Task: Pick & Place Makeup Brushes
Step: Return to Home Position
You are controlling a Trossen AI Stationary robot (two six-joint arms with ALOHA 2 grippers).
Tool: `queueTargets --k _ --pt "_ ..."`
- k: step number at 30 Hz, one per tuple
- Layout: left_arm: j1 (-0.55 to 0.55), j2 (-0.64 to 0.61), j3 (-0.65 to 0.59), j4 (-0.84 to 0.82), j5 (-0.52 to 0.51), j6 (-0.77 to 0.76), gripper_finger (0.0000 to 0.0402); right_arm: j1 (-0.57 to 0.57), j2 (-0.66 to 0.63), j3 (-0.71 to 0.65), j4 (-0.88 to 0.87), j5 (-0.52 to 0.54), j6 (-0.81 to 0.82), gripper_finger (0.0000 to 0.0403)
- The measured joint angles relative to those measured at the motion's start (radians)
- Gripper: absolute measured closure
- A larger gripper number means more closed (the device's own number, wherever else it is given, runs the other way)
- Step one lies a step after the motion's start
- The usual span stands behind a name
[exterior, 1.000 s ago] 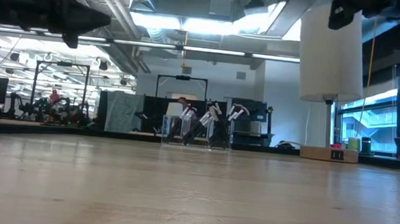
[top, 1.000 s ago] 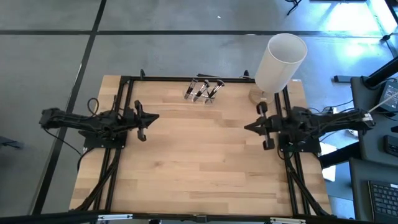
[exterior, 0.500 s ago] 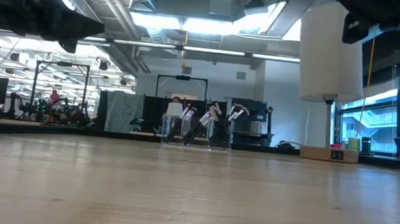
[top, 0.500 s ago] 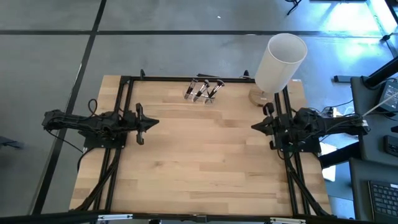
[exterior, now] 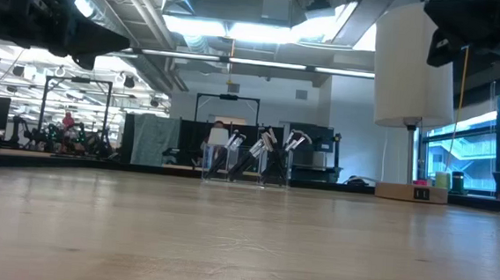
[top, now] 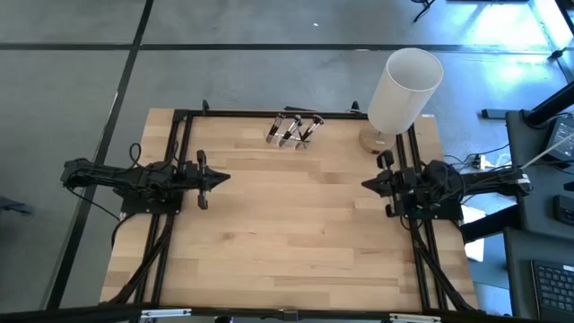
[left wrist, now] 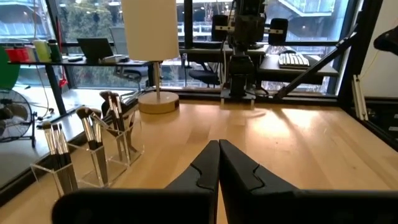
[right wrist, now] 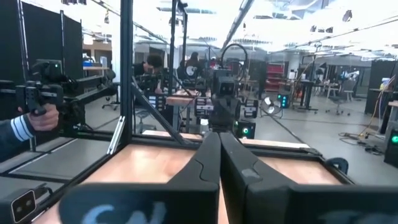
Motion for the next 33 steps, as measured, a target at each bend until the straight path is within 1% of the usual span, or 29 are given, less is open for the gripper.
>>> queueTargets --k 7,11,14,16,18,22,26,28,30,33 --pt "0.0 0.0 0.0 -0.039 0.015 -0.008 0.0394 -0.003 0.0 -0.075 0.113 0.0 0.005 0.04" --pt "0.0 0.0 0.0 -0.049 0.024 -0.004 0.0398 -0.024 0.0 -0.104 0.133 0.0 0.009 0.04" --pt "0.0 -0.011 0.0 -0.067 0.025 0.001 0.0399 -0.049 0.0 -0.113 0.117 0.0 0.011 0.04" --pt "0.0 -0.036 0.0 -0.126 0.051 -0.025 0.0397 -0.064 0.0 -0.113 0.105 0.0 0.024 0.04" --pt "0.0 -0.082 0.0 -0.184 0.067 -0.047 0.0394 -0.077 -0.005 -0.113 0.091 -0.014 0.033 0.04" --pt "0.0 -0.196 0.0 -0.249 0.077 -0.048 0.0392 -0.099 -0.032 -0.113 0.067 -0.027 0.035 0.04" --pt "-0.001 -0.192 0.001 -0.262 0.133 -0.041 0.0395 -0.111 -0.063 -0.113 0.036 -0.05 0.049 0.04" --pt "-0.002 -0.19 0.002 -0.263 0.123 -0.032 0.0397 -0.115 -0.072 -0.113 0.011 -0.055 0.054 0.04" --pt "-0.002 -0.194 0.002 -0.259 0.09 -0.02 0.0398 -0.119 -0.07 -0.113 -0.013 -0.056 0.061 0.04" --pt "-0.001 -0.192 0.002 -0.261 0.069 -0.018 0.0399 -0.119 -0.069 -0.113 -0.016 -0.061 0.072 0.04"
